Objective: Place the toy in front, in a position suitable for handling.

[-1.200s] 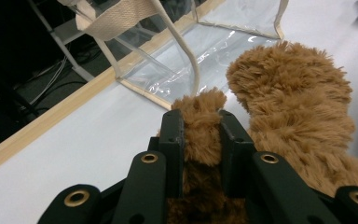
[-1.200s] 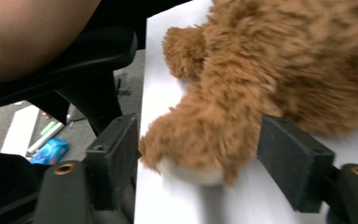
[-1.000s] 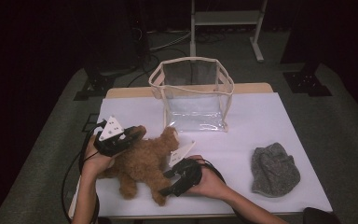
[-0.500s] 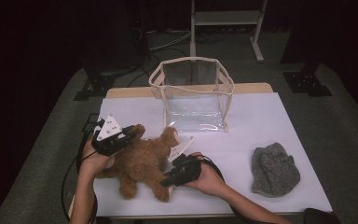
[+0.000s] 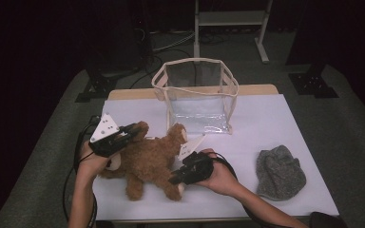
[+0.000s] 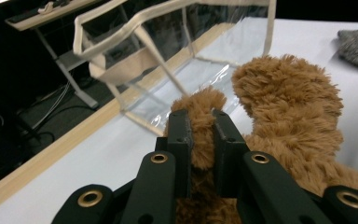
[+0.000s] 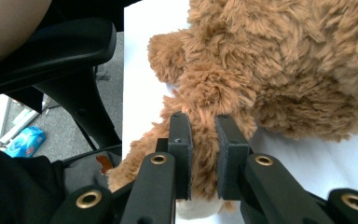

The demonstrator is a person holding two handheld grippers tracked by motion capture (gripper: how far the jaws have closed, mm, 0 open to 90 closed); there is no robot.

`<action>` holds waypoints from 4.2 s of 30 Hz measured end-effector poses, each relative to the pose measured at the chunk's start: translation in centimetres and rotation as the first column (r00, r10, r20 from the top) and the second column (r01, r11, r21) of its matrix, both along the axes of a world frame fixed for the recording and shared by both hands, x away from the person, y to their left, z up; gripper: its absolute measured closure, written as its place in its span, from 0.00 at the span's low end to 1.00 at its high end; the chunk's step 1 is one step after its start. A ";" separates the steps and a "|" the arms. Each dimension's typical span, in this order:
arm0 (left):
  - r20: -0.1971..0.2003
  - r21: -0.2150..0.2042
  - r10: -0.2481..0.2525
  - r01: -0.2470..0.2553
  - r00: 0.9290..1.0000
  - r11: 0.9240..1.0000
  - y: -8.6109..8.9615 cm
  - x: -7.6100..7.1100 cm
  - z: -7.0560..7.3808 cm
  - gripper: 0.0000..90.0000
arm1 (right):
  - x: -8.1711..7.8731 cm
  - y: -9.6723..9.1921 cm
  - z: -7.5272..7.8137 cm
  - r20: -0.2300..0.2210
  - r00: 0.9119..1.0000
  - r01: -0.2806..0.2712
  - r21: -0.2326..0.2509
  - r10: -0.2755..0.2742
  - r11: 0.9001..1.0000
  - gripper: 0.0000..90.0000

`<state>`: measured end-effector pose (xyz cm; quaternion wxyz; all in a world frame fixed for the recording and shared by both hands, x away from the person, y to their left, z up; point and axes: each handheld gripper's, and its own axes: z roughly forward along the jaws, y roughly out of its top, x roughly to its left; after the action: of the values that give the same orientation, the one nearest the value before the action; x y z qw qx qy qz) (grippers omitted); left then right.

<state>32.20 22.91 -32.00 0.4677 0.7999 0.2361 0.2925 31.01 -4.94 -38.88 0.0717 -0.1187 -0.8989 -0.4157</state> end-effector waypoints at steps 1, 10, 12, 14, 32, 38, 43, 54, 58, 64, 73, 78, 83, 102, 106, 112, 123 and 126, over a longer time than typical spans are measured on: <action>-0.002 -0.006 -0.007 0.007 1.000 1.000 -0.2 0.0 0.1 0.89 | -0.1 -0.4 0.2 0.001 1.000 0.005 0.001 -0.005 1.000 0.87; 0.038 -0.002 -0.086 0.086 0.996 0.996 -3.1 -0.6 2.4 0.89 | -1.1 -5.0 3.1 0.026 0.999 0.036 0.015 -0.036 0.999 0.87; 0.046 0.011 -0.110 0.110 0.993 0.994 -4.3 -0.6 3.1 0.89 | -1.4 -6.4 3.9 0.037 0.998 0.049 0.026 -0.050 0.998 0.87; 0.053 0.025 -0.135 0.134 0.989 0.991 -5.5 -0.6 3.6 0.89 | -1.9 -7.9 4.6 0.043 0.997 0.062 0.029 -0.064 0.998 0.87; -0.137 0.068 -0.407 0.419 0.903 0.906 -20.8 4.0 -1.5 0.87 | -4.3 -23.0 0.5 -0.032 0.947 0.316 -0.078 -0.319 0.946 0.86; -0.155 0.072 -0.409 0.423 0.899 0.903 -21.4 5.0 -1.9 0.83 | -3.5 -24.0 -0.6 -0.038 0.940 0.336 -0.040 -0.338 0.941 0.63; -0.159 0.075 -0.430 0.446 0.889 0.892 -20.8 4.9 -1.5 0.71 | -2.1 -22.2 0.7 0.042 0.927 0.370 0.056 -0.373 0.927 0.45; -0.109 0.051 -0.478 0.485 0.872 0.873 -15.1 3.3 -2.1 0.38 | 0.0 -19.8 -1.4 0.159 0.901 0.399 0.064 -0.404 0.915 0.26; -0.093 0.063 -0.470 0.477 0.878 0.877 -13.3 2.7 -3.8 0.25 | 0.5 -20.0 -1.9 0.136 0.902 0.401 0.087 -0.410 0.912 0.25; -0.063 0.051 -0.474 0.477 0.878 0.877 -11.6 2.4 -7.1 0.17 | 0.8 -20.2 -2.3 0.130 0.905 0.395 0.100 -0.405 0.913 0.23; -0.085 -0.024 -0.411 0.411 0.908 0.912 -11.7 3.5 -10.5 0.06 | 1.8 -20.0 -2.9 0.100 0.917 0.380 0.078 -0.386 0.922 0.22; -0.083 0.018 -0.371 0.374 0.925 0.927 -12.3 3.0 -9.8 0.27 | 2.7 -19.9 -2.5 0.008 0.912 0.407 0.086 -0.409 0.909 0.37; -0.087 0.074 -0.379 0.386 0.921 0.920 -12.2 2.4 -8.6 0.34 | 2.7 -19.4 -1.6 -0.022 0.915 0.402 0.105 -0.402 0.910 0.47; -0.200 -0.015 -0.374 0.379 0.905 0.925 -6.9 -0.7 -7.5 0.17 | 0.7 -17.9 -0.9 -0.057 0.950 0.312 0.128 -0.307 0.942 0.40; -0.155 0.019 -0.393 0.400 0.906 0.916 -7.2 -0.4 -7.5 0.09 | -0.6 -21.7 0.2 0.089 0.899 0.418 0.118 -0.429 0.901 0.34; -0.134 0.006 -0.452 0.457 0.882 0.890 -7.6 0.4 -7.4 0.09 | -0.8 -28.1 -1.6 0.146 0.765 0.626 0.066 -0.628 0.777 0.31; -0.203 -0.070 -0.431 0.426 0.879 0.902 -7.8 1.9 -8.0 0.15 | -0.1 -29.3 -6.4 0.148 0.761 0.647 -0.094 -0.632 0.757 0.58; -0.189 -0.054 -0.425 0.423 0.885 0.904 -7.9 1.5 -8.1 0.15 | 0.0 -29.9 -6.4 0.091 0.752 0.659 -0.077 -0.653 0.748 0.72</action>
<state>33.67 15.03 -40.07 0.4991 0.8545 0.1022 0.1015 31.05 -34.85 -45.30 -0.1112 -0.4182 -0.8220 -0.3702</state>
